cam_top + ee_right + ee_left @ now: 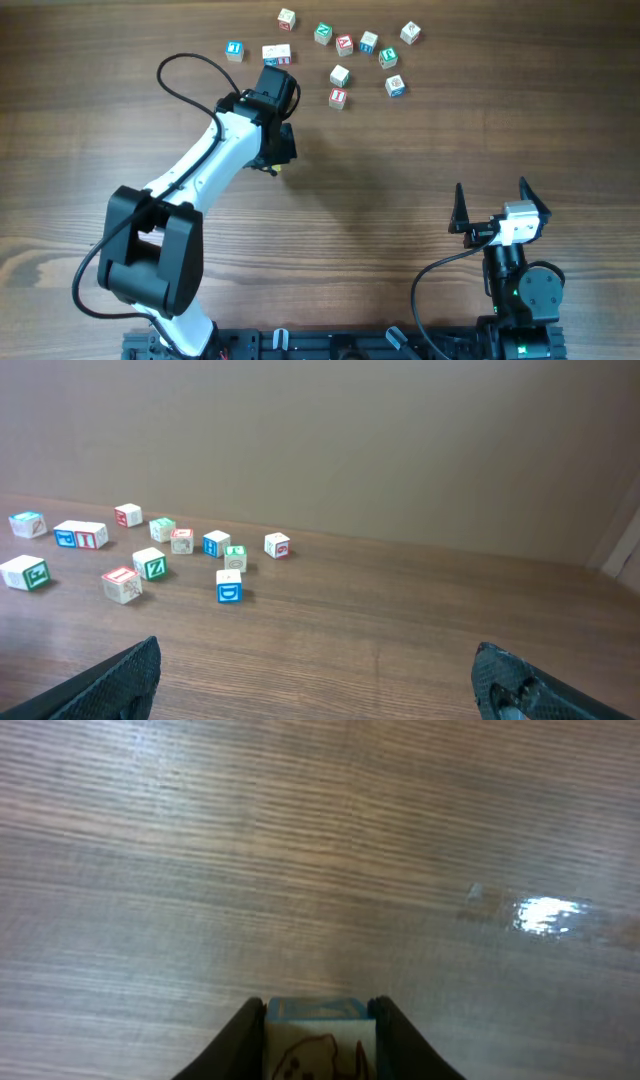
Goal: Form a horizontal line
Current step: 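Grasp a white block with a tree drawing using the left gripper, then carry the block toward the table center and lower it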
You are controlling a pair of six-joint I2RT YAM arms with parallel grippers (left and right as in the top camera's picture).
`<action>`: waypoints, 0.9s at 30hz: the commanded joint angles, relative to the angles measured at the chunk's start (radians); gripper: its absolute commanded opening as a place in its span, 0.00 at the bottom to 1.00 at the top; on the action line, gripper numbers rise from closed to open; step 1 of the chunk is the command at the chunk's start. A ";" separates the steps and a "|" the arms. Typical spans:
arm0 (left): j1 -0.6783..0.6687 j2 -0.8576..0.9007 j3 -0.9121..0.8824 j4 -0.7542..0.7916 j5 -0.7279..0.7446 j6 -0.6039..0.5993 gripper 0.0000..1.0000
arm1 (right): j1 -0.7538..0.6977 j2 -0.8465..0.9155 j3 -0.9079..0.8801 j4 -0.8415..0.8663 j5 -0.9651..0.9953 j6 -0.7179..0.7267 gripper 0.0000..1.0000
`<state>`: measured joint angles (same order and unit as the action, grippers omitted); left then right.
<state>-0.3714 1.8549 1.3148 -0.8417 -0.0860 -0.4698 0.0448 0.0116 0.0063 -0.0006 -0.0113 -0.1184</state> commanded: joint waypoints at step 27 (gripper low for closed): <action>0.005 0.040 -0.120 0.258 -0.123 0.125 0.43 | -0.005 -0.007 -0.001 0.003 -0.013 -0.010 1.00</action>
<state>-0.3714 1.8839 1.2015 -0.5865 -0.2123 -0.3492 0.0448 0.0116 0.0063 -0.0006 -0.0113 -0.1184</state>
